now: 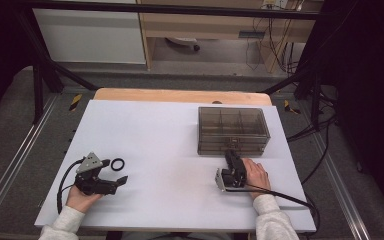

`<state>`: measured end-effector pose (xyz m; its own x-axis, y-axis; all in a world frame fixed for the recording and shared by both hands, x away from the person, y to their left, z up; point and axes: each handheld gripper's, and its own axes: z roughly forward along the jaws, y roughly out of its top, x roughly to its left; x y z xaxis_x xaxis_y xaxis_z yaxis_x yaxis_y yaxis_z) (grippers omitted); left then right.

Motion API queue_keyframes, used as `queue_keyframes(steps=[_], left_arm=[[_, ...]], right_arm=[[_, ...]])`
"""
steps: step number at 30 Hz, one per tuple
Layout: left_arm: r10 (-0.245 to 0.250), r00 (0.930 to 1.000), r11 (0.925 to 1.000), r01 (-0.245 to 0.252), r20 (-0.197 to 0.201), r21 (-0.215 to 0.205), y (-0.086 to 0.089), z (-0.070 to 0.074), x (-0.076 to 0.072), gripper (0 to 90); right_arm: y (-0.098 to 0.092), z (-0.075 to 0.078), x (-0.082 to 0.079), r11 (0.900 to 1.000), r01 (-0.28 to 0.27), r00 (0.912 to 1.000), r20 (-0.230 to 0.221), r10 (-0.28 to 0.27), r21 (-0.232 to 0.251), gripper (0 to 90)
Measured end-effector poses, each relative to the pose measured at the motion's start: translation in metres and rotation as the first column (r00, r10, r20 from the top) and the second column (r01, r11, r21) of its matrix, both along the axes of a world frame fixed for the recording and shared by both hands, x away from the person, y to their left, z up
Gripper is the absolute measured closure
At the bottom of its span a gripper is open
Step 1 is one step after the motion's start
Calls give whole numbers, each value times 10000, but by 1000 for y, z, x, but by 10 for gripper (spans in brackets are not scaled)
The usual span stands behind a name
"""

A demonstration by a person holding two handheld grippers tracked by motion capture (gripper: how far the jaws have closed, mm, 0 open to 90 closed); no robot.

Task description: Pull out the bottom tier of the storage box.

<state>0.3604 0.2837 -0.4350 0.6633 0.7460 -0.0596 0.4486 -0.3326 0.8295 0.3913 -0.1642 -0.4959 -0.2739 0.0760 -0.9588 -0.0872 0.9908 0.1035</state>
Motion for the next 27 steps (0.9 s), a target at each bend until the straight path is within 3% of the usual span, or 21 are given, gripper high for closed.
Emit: queue_keyframes(steps=[27], left_arm=[[-4,10000,10000,4,-6,-1,0,0,0,49]], right_arm=[[0,0,-6,9999,1,10000,-52,-1,-120,682]])
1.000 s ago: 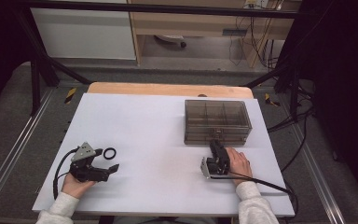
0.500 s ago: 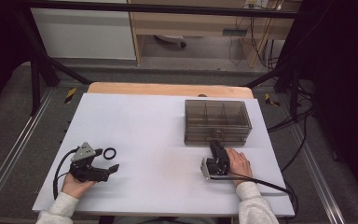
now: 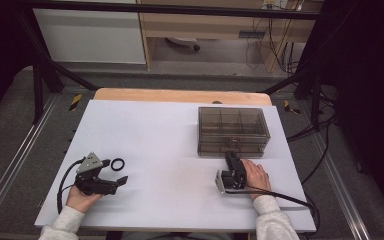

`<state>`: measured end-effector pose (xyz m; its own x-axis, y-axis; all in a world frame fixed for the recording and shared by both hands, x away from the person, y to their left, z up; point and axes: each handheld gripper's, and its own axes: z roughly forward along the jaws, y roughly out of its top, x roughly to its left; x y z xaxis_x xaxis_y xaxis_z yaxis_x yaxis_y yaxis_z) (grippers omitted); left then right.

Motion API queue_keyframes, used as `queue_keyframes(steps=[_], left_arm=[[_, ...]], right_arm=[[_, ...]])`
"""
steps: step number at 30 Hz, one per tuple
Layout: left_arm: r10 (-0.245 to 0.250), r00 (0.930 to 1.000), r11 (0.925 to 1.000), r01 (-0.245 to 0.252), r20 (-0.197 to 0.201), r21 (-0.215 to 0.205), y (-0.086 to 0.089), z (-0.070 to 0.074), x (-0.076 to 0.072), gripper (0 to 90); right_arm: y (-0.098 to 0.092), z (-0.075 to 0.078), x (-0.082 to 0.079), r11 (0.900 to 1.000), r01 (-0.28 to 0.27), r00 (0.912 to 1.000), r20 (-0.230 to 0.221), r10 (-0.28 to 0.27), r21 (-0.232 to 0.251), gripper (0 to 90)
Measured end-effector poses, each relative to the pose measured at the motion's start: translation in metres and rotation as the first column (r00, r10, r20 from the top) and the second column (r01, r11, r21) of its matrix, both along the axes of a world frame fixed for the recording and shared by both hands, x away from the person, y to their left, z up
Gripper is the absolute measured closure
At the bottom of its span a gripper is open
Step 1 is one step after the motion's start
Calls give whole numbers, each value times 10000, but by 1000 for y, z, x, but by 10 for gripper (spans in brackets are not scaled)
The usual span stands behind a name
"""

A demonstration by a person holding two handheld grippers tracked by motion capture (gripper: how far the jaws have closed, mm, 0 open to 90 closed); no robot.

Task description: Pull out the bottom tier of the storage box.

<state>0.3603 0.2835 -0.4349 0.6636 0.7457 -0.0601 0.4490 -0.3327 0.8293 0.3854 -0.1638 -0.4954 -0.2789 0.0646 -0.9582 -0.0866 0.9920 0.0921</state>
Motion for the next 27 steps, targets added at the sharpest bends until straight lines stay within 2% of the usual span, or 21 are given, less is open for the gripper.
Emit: queue_keyframes(steps=[1,7,15,16,26,27], left_arm=[[-2,10000,10000,2,5,0,0,0,0,49],[5,10000,10000,-5,-4,14,0,0,0,49],[-2,10000,10000,2,8,7,0,0,0,49],[1,10000,10000,-1,4,18,0,0,0,49],[-6,10000,10000,6,-10,17,0,0,0,49],[-6,10000,10000,6,-10,17,0,0,0,49]], right_arm=[[0,1,0,9999,-72,10000,8,72,-127,682],[0,0,-3,10000,39,10000,-19,-39,16,683],[0,1,-4,9997,-109,9999,-31,109,-201,684],[0,0,-4,9999,-69,10000,2,69,-101,684],[0,1,-6,9998,-92,9999,-68,91,-183,684],[0,0,-7,10000,-61,10000,-53,60,-71,684]])
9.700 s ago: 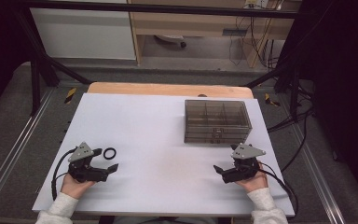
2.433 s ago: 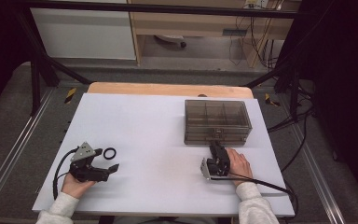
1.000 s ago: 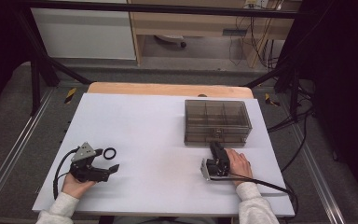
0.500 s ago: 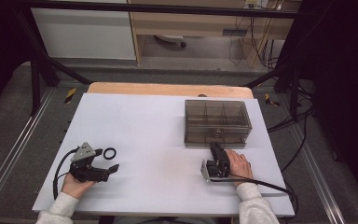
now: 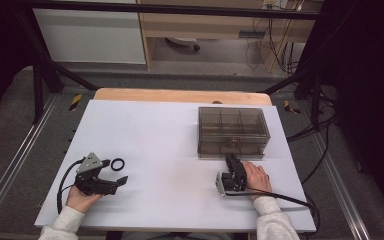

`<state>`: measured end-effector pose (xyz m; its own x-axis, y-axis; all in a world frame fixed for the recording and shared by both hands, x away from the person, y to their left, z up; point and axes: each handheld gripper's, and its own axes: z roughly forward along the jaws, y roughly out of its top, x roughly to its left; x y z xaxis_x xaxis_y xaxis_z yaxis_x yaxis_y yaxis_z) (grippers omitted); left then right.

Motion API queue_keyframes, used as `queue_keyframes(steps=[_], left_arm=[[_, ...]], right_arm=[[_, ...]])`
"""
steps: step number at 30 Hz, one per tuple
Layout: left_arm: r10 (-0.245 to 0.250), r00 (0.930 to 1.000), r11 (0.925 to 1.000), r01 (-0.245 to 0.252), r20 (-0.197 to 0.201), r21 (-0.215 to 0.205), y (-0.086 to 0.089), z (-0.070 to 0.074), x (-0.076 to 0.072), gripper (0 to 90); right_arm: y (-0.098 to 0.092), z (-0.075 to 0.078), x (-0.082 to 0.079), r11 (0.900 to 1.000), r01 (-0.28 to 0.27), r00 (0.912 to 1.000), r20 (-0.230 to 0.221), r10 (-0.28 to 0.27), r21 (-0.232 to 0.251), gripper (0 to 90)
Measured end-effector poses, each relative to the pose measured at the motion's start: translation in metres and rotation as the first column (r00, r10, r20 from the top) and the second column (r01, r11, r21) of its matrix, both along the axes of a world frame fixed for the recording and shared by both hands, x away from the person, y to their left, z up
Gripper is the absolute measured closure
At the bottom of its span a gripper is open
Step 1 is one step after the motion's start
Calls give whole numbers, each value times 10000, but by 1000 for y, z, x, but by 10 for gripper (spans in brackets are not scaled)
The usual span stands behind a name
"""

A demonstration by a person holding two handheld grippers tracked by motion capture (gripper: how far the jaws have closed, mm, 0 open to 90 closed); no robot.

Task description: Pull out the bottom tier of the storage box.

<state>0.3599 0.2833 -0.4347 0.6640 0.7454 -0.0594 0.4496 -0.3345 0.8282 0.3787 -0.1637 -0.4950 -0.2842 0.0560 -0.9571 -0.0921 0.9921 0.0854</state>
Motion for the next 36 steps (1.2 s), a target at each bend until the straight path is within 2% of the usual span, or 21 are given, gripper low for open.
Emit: queue_keyframes(steps=[8,15,16,36], left_arm=[[16,10000,10000,-16,7,3,0,1,0,49],[7,10000,10000,-7,5,10,1,0,0,49],[10,10000,10000,-10,15,11,1,1,0,49],[4,10000,10000,-4,12,18,0,1,0,49]], right_arm=[[0,1,-2,9999,-66,10000,-57,65,-151,684],[-1,1,-4,10000,-16,10000,-82,16,-16,684],[-1,2,-4,9998,-107,9999,-53,106,-160,685],[-2,3,-9,9998,-90,9998,-161,88,-157,685]])
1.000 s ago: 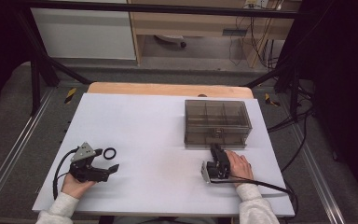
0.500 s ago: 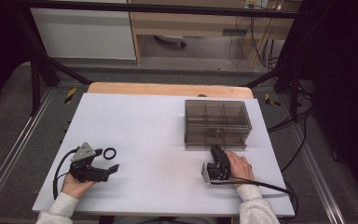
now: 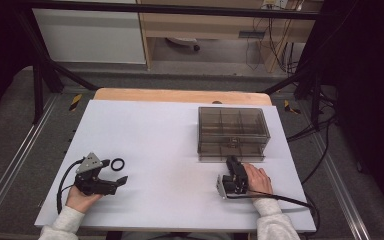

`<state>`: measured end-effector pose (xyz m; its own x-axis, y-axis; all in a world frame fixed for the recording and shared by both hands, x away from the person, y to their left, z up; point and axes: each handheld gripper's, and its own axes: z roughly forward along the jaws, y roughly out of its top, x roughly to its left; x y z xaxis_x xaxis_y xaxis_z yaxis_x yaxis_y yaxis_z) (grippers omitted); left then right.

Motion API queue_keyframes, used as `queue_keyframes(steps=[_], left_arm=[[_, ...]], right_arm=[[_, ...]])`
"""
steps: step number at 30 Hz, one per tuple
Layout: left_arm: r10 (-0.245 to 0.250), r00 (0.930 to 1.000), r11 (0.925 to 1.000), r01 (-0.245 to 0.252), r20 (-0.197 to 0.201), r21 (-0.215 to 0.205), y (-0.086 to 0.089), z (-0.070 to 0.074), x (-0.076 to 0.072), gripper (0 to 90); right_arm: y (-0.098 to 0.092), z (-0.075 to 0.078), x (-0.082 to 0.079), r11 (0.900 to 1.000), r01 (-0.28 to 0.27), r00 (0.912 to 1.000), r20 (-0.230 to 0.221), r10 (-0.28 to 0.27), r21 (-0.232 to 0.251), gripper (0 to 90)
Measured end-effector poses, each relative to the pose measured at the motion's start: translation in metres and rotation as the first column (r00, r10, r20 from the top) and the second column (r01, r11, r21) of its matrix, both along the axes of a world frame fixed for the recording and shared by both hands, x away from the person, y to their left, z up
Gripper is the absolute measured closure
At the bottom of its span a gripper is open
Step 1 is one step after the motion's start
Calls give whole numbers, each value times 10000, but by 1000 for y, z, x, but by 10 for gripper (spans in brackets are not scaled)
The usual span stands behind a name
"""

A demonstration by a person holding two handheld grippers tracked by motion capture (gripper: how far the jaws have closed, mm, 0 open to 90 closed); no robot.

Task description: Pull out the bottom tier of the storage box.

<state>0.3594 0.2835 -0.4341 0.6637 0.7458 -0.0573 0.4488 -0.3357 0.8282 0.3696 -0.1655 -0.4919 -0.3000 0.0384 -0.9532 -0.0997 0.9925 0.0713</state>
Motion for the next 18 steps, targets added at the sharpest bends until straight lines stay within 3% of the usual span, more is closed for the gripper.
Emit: queue_keyframes(steps=[18], left_arm=[[14,10000,10000,-14,14,-18,0,0,0,49]], right_arm=[[0,1,-6,10000,-34,9999,-132,34,4,685]])
